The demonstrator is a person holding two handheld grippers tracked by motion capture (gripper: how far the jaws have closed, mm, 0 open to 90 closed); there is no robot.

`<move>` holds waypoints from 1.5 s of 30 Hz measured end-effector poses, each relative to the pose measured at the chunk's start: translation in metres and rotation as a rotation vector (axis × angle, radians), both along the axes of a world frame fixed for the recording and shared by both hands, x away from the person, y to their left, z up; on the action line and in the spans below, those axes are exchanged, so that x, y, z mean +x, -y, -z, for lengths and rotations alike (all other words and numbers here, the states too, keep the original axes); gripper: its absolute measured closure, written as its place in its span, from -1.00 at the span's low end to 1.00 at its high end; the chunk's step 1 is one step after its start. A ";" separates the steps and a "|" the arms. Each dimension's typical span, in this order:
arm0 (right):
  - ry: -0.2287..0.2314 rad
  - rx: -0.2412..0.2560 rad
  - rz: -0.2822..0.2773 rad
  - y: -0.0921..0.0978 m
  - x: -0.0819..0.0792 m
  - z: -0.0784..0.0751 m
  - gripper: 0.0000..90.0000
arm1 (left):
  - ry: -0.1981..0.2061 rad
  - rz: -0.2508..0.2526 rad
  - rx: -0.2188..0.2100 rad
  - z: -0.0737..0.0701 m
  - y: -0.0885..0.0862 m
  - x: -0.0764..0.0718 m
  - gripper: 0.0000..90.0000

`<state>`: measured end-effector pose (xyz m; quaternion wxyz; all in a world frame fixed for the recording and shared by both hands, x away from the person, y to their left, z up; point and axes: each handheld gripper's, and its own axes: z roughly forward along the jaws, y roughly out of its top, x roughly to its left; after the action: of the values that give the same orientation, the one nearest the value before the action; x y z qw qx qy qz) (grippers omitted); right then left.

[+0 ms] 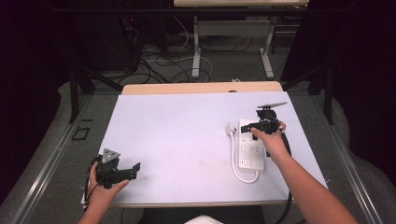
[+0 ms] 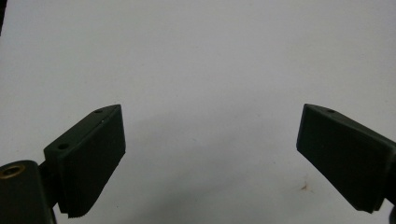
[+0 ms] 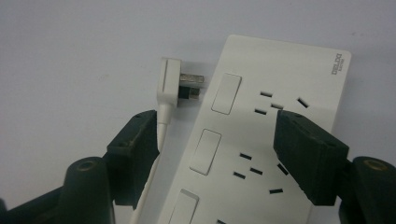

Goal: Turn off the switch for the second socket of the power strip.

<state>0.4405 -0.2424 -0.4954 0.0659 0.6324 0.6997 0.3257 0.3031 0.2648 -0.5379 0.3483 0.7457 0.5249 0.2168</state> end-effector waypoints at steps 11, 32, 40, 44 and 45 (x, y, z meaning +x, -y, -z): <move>-0.014 -0.027 0.007 0.009 -0.006 -0.009 -0.62 | -0.003 0.005 0.006 0.000 -0.001 0.000 -0.82; 0.022 -0.102 -0.001 0.031 -0.029 -0.013 -1.00 | -0.009 -0.001 -0.001 0.000 0.000 0.000 -0.82; 0.051 -0.143 -0.003 0.036 -0.040 -0.012 -1.00 | -0.009 -0.001 -0.012 0.000 0.000 0.000 -0.85; 0.053 -0.130 0.000 0.039 -0.046 -0.012 -1.00 | -0.015 0.001 -0.018 0.000 0.000 0.001 -0.87; 0.056 -0.125 0.008 0.040 -0.048 -0.011 -1.00 | -0.019 0.007 -0.016 0.000 -0.001 0.001 -0.88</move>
<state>0.3927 -0.2827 -0.4841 0.1261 0.6204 0.7142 0.2985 0.3039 0.2656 -0.5379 0.3503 0.7468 0.5272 0.2042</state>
